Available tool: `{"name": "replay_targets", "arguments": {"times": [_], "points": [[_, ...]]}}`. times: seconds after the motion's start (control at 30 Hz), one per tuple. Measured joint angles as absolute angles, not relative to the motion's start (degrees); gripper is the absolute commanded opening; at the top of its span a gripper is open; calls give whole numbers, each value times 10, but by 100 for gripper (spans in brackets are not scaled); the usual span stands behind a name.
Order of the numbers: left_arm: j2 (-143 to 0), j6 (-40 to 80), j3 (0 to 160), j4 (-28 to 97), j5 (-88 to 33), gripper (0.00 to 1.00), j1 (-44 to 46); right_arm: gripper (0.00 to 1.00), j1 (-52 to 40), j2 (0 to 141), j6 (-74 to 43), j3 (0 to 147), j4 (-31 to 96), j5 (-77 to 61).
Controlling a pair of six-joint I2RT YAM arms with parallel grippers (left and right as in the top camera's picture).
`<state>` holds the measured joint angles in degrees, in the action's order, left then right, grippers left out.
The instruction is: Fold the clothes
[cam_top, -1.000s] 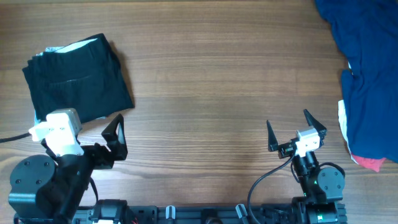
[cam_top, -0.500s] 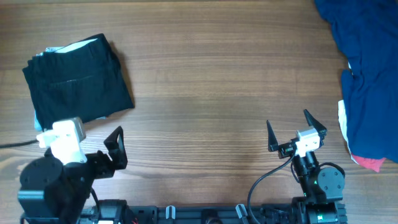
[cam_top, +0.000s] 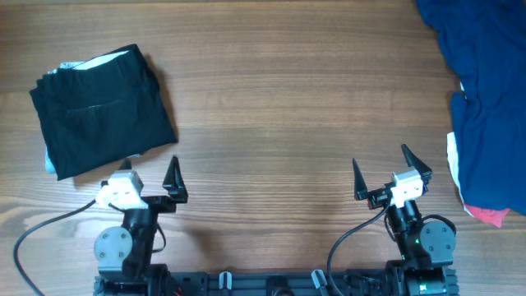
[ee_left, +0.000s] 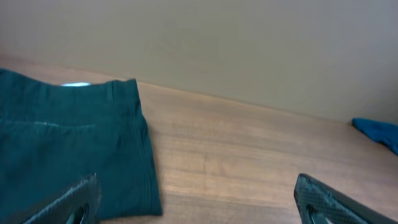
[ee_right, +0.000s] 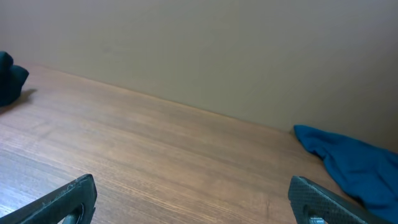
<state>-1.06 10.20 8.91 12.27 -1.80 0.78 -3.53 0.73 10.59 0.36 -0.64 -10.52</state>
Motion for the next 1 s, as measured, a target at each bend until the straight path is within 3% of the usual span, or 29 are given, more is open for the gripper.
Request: {"name": "replay_targets", "arguments": {"times": [0.03, 0.13, 0.27, 1.0], "points": [[-9, 102, 58, 44, -18, 100, 8, 100, -35, 7, 106, 4, -7, -105], [-7, 102, 16, -14, -18, 100, 8, 100, -35, 7, 106, 4, -6, -105], [-7, 92, 5, 39, -18, 100, 13, 100, -35, 7, 106, 4, -6, -105], [-7, 91, 5, 39, -18, 100, 22, 100, -35, 7, 106, 4, -6, -105]]}}
